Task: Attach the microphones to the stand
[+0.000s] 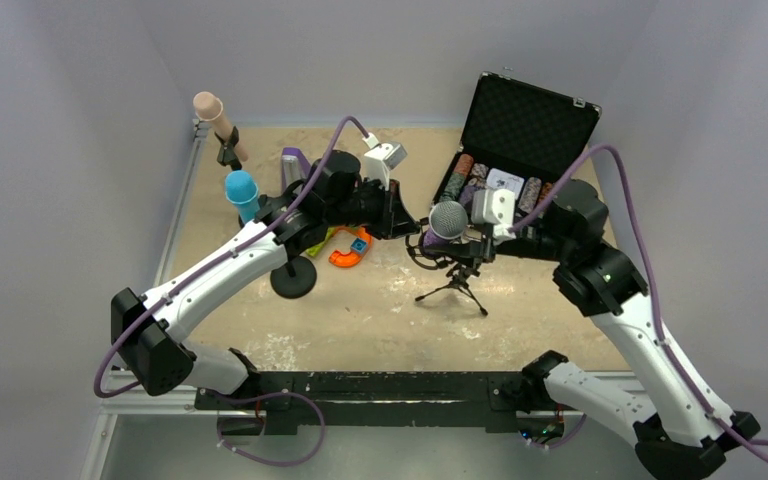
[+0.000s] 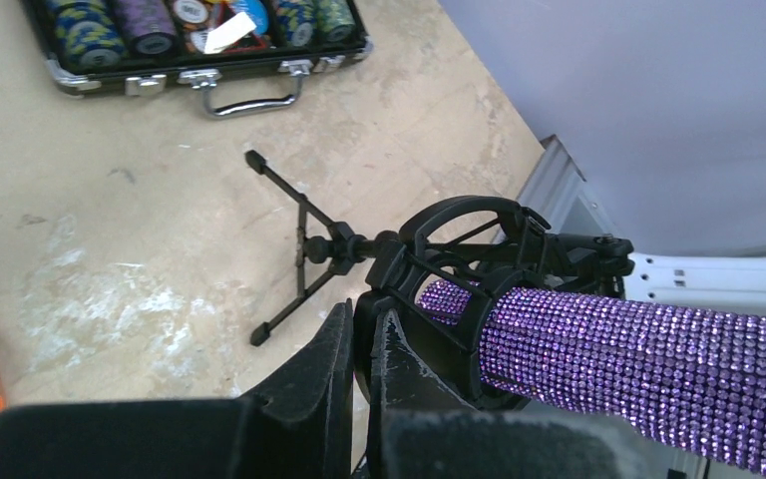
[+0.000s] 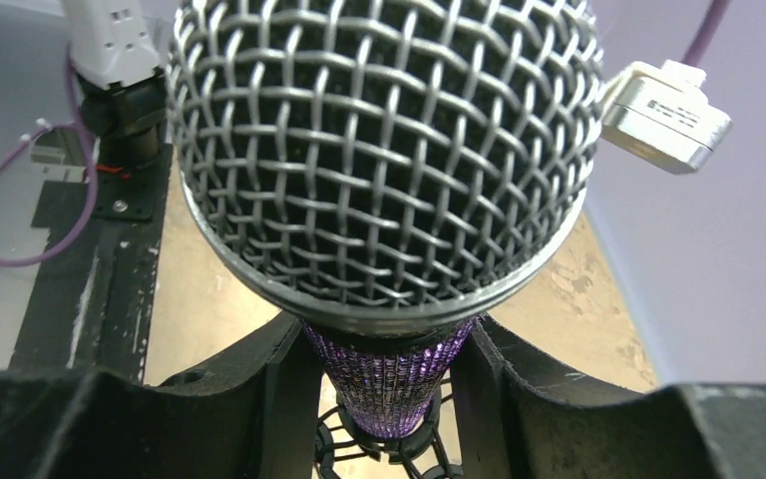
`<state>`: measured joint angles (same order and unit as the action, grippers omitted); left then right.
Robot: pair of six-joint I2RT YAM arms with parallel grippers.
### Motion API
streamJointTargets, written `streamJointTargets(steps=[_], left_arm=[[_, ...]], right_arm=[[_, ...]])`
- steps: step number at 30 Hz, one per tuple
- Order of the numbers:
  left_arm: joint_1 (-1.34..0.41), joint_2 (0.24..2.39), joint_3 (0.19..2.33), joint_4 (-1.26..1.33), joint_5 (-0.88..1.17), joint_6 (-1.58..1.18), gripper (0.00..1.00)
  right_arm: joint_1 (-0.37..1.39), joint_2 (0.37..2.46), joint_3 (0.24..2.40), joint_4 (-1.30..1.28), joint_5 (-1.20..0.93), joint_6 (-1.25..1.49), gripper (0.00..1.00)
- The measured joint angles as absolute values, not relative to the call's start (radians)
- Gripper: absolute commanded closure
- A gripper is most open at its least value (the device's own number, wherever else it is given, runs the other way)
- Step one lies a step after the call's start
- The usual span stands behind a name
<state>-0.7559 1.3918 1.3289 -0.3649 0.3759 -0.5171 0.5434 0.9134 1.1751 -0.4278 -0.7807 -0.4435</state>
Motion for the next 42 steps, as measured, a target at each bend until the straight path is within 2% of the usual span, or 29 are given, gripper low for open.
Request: streamJointTargets(steps=[4,10,16,28,33,37,42], left_arm=[[-0.772,1.39,1.329,-0.344,0.424,-0.533,1.0],[-0.764,1.39,1.329,-0.305,0.436,-0.539,1.0],[-0.755,1.39,1.329,-0.253,0.442,-0.542,1.0],[-0.757,1.387,1.337,-0.187,0.517,-0.575,1.0],[-0.752,1.394,1.341,-0.212,0.508,-0.575,1.0],[-0.751,1.418,1.364,-0.262,0.51,-0.57,1.0],[-0.749,1.451,1.374,-0.353,0.499,-0.558,1.0]], right_arm=[[0.529,0.899,1.219,-0.488,-0.854,-0.445,1.0],[0.505,1.037,1.398,-0.544,-0.847,-0.294,1.0],[0.403,1.129,1.547,-0.621,-0.884,-0.149,1.0],[0.312,1.104,1.561,-0.55,-1.025,0.019,1.0],[0.348,1.108,1.569,-0.608,-0.94,-0.036,1.0],[0.507,1.138,1.597,-0.686,-0.79,-0.175,1.0],[0.659,1.122,1.505,-0.694,-0.584,-0.32,1.0]])
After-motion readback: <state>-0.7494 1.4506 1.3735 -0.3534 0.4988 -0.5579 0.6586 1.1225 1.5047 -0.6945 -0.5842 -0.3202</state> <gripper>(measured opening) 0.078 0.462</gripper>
